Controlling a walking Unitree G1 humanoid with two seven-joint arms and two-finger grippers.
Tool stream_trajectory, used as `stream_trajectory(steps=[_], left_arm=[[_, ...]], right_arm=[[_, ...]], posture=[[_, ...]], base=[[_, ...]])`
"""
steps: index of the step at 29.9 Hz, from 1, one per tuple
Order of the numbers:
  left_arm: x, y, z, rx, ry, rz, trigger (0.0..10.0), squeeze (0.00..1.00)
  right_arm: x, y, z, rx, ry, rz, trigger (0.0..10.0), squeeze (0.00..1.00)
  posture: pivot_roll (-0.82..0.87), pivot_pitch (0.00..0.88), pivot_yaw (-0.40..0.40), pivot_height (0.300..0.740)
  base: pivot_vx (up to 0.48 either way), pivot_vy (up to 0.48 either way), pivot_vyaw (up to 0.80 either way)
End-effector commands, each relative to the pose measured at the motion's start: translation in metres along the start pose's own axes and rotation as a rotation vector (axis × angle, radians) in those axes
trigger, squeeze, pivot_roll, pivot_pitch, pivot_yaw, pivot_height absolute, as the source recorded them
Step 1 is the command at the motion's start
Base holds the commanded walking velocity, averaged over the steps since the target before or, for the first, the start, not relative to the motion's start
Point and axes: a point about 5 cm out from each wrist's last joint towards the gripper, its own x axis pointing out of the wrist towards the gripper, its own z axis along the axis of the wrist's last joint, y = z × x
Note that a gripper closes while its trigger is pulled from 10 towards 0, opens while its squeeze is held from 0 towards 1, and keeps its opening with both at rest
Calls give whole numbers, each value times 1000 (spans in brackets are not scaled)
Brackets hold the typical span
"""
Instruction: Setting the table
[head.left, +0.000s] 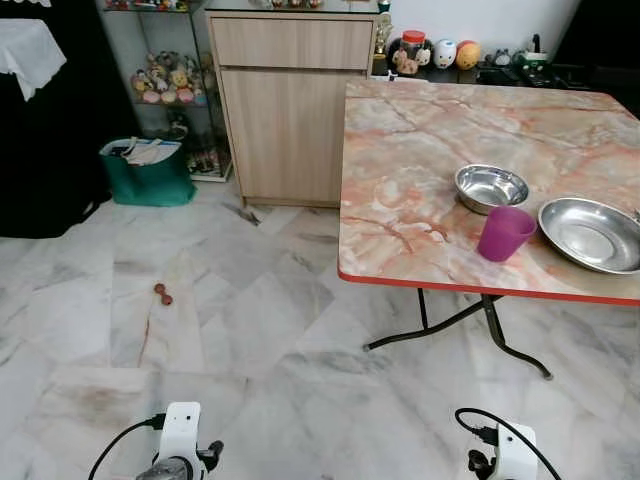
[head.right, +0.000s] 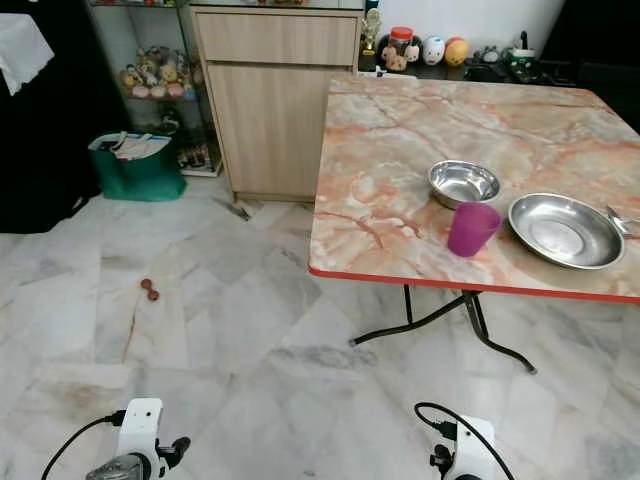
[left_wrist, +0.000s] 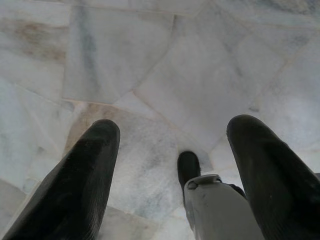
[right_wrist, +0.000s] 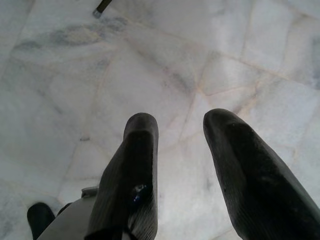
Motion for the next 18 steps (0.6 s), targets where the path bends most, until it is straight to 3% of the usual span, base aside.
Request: stream_trajectory(steps=[1,10,14,18], left_arm=[[1,-2,4,13,-5,-5,10000,0],[1,-2,9,21,-18,2,10000,0],[1,6,7,-2,-17,27,10000,0],[0,5,0,-38,-4,41,10000,0]], right_arm=[[0,-5,0,8,15,-16,10000,0],[-1,-5,-4,-18,14,-13,10000,0],[-2,0,-8,-4,14,5,10000,0],[-2,4,-12,-14,25,24,10000,0]], posture=[[79,0,-28,731],[96,0,-28,731],[67,0,-79,731],[74,0,-70,731]], base=[[0,0,0],[0,0,0],[0,0,0],[0,0,0]])
